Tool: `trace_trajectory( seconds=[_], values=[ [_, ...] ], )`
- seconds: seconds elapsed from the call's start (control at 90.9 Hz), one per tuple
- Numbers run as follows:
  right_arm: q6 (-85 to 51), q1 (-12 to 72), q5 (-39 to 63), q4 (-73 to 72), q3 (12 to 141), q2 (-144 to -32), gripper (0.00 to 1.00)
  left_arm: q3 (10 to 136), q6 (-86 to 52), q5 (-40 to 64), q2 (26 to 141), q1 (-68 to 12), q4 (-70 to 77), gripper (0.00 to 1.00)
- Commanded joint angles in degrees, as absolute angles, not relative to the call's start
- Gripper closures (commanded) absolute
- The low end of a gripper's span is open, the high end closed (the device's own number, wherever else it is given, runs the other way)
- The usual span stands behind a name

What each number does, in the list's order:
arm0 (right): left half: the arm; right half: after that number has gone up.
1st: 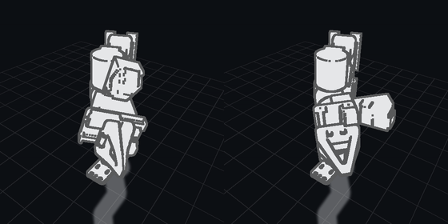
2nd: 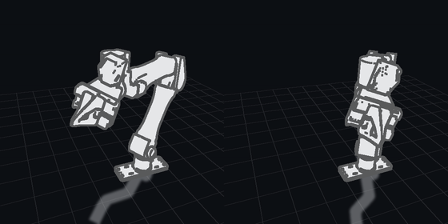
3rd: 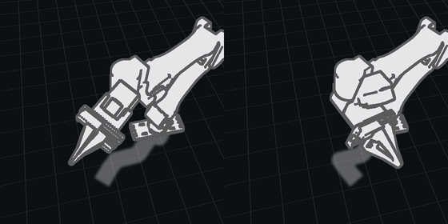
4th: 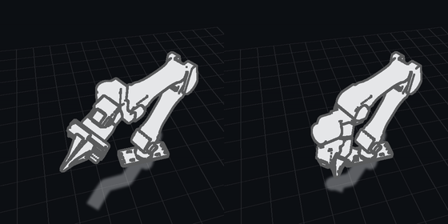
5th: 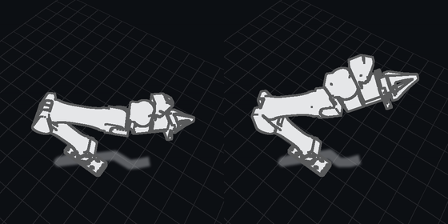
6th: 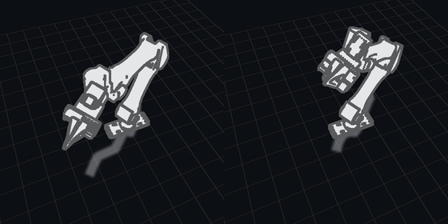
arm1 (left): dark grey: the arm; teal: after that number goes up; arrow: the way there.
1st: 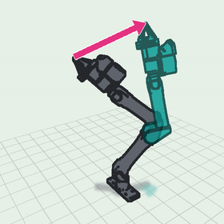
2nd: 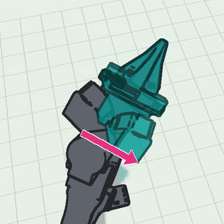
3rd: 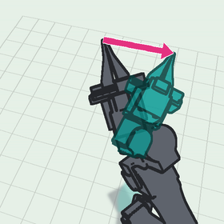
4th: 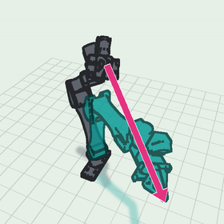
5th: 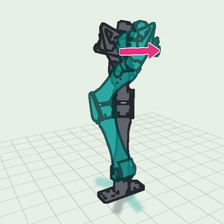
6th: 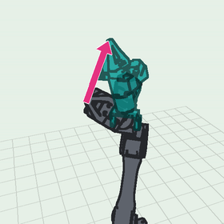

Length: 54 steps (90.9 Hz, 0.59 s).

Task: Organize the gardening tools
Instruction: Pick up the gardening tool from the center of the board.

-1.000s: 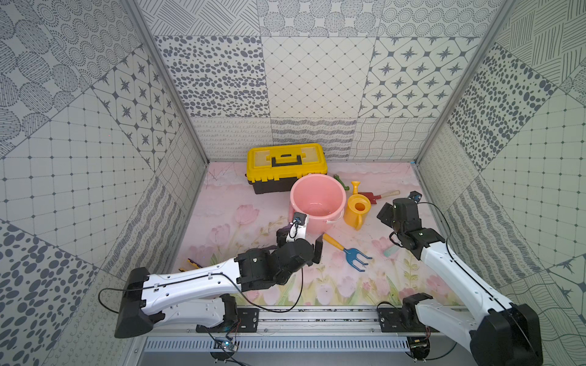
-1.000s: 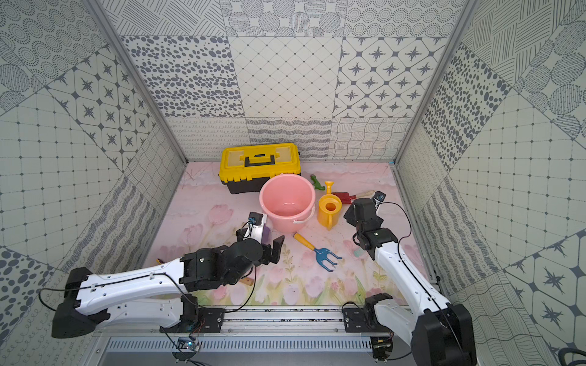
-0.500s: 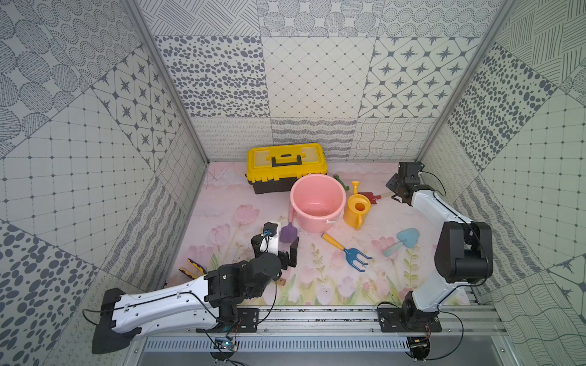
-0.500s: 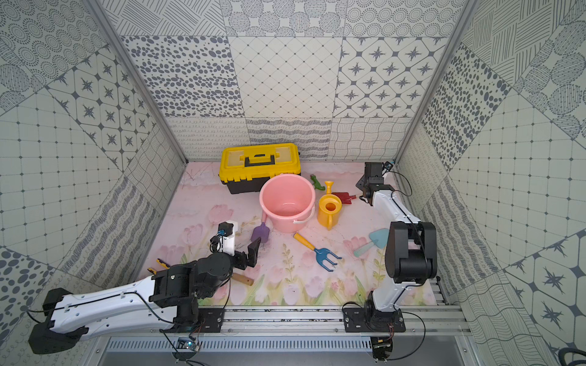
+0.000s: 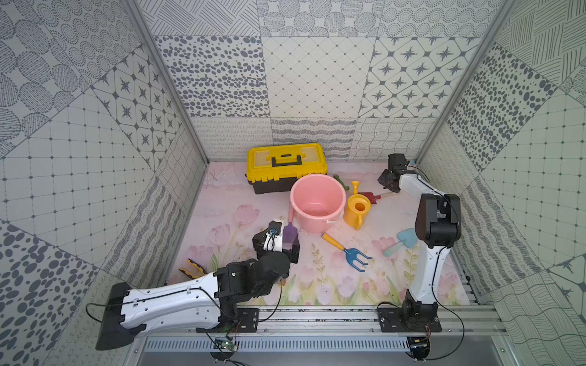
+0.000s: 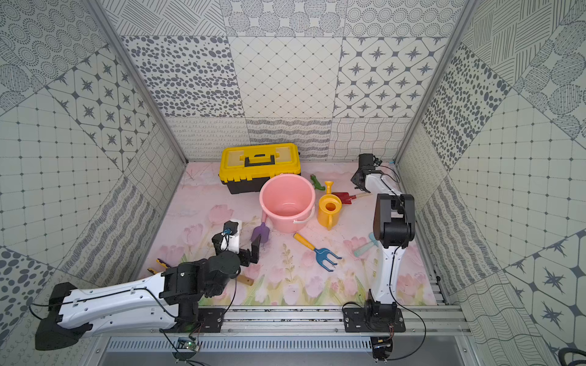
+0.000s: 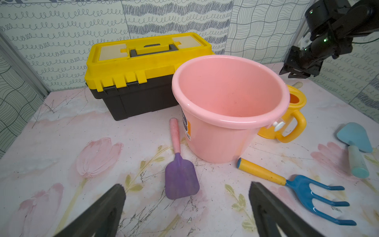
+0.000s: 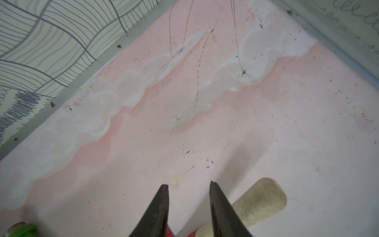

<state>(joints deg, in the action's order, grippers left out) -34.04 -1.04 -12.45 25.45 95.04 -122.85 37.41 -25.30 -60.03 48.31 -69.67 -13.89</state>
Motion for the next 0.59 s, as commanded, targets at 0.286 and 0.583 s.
trace_trajectory(
  seconds=[0.286, 0.583],
  values=[
    [-37.27, -2.78, -11.22, 28.65, 92.59, -123.02, 0.68, 38.72, -25.44, -62.81, 48.64, -69.70, -13.53, 0.00],
    [-41.37, -2.60, -7.95, 25.83, 80.14, -114.08, 0.68, 38.85, -26.23, -62.45, 48.39, -69.79, -14.37, 0.01]
  ],
)
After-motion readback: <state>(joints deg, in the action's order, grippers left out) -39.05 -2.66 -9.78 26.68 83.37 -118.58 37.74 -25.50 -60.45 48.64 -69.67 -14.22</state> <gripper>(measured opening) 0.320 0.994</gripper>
